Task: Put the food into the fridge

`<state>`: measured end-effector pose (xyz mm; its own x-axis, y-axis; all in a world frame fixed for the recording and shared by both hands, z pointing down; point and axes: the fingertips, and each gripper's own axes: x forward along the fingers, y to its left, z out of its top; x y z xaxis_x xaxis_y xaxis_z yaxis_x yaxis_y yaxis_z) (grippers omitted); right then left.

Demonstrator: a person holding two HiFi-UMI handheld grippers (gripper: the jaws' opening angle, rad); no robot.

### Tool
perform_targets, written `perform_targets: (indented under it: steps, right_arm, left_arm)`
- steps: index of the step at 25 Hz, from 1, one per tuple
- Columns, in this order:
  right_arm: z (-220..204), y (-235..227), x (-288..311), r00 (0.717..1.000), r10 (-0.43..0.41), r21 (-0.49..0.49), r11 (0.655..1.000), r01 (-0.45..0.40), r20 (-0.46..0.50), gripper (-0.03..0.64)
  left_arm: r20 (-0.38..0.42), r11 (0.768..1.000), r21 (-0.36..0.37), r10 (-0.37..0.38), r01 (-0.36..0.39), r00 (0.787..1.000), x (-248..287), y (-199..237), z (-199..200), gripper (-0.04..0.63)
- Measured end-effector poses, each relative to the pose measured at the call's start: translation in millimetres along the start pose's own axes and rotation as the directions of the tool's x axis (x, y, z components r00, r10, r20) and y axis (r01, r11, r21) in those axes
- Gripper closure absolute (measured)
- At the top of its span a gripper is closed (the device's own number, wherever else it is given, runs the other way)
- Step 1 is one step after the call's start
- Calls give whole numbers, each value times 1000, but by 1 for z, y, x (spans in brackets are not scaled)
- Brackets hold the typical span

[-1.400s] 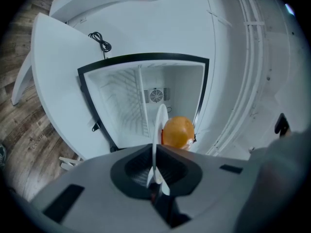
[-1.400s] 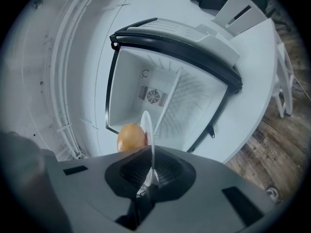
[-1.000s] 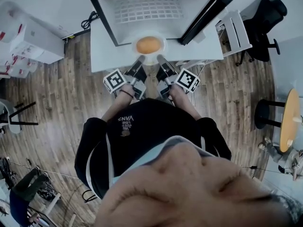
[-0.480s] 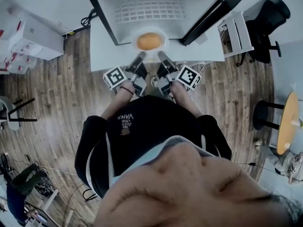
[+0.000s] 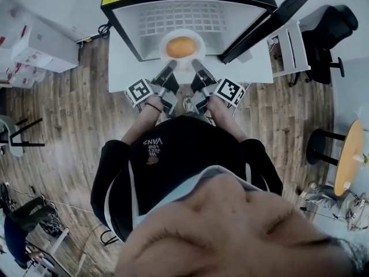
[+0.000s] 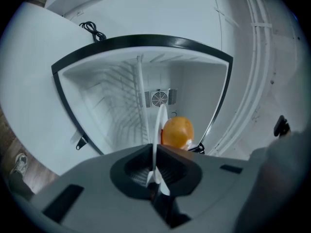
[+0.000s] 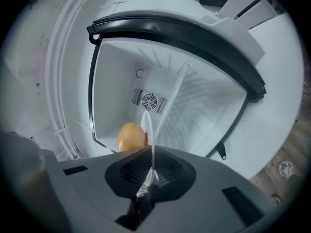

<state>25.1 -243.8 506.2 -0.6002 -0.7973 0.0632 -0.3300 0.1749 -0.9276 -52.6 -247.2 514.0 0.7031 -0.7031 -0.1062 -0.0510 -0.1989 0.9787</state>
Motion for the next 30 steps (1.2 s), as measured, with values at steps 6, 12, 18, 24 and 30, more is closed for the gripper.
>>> perform_targets:
  steps: [6, 12, 18, 24, 30]
  right_arm:
    - [18, 1, 15, 1000, 23, 8, 1000, -22, -4, 597]
    - [31, -3, 26, 1000, 25, 7, 1000, -25, -8, 597]
    - [39, -5, 35, 999, 41, 18, 999, -41, -12, 597]
    - [49, -13, 40, 1000, 10, 4, 1000, -10, -22, 597]
    - [58, -16, 48, 999, 29, 15, 999, -29, -25, 597]
  left_arm:
    - [6, 1000, 10, 0, 0, 1000, 20, 0, 12, 566]
    - [18, 1000, 13, -2, 2, 1000, 33, 0, 22, 566]
    - [28, 1000, 16, 6, -6, 1000, 43, 4, 28, 566]
    - [40, 1000, 17, 7, -8, 999, 52, 4, 33, 566]
    - [51, 1000, 8, 7, -7, 999, 64, 9, 37, 566]
